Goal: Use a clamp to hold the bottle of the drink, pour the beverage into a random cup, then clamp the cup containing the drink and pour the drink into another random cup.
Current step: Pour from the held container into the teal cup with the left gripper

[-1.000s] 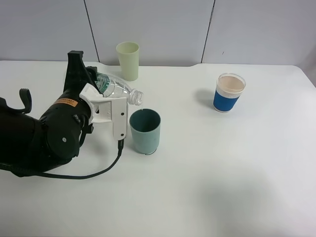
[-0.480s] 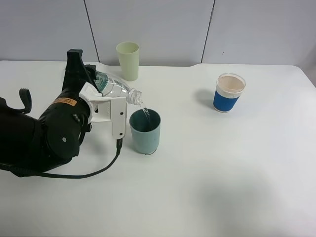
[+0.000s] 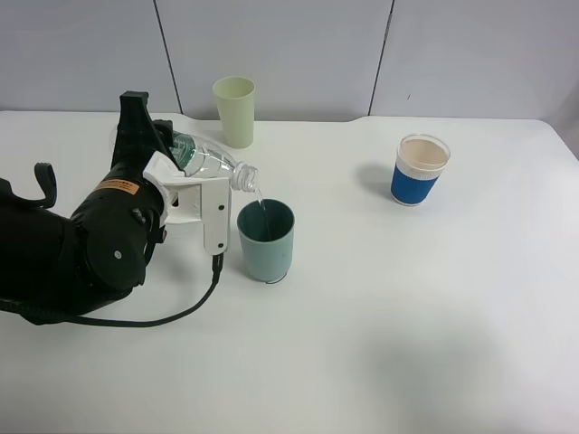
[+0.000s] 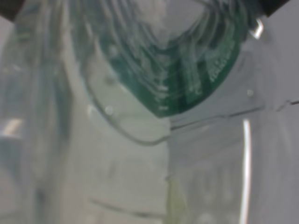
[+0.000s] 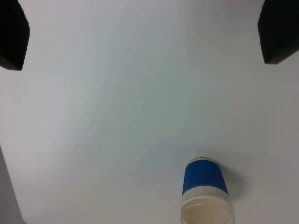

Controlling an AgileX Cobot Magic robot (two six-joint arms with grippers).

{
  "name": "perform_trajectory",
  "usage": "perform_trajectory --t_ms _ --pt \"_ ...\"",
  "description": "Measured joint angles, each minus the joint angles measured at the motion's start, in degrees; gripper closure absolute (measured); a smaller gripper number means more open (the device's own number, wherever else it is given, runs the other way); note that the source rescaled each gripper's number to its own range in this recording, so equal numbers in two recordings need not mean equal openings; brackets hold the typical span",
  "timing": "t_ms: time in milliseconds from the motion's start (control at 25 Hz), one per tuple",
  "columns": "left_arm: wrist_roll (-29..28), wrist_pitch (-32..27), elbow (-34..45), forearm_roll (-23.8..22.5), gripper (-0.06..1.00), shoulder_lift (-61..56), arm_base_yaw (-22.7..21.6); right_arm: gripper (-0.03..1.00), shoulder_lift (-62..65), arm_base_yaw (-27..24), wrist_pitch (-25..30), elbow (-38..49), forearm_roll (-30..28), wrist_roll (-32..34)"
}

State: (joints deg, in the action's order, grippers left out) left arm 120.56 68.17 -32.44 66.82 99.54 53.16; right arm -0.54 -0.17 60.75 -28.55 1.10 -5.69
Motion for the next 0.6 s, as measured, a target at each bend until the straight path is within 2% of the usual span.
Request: perform_trajectory --t_ms 600 --pt "2.89 0.07 0.0 0.0 0.85 0.0 0.0 -0.03 0.0 0.0 0.0 0.0 0.0 0.0"
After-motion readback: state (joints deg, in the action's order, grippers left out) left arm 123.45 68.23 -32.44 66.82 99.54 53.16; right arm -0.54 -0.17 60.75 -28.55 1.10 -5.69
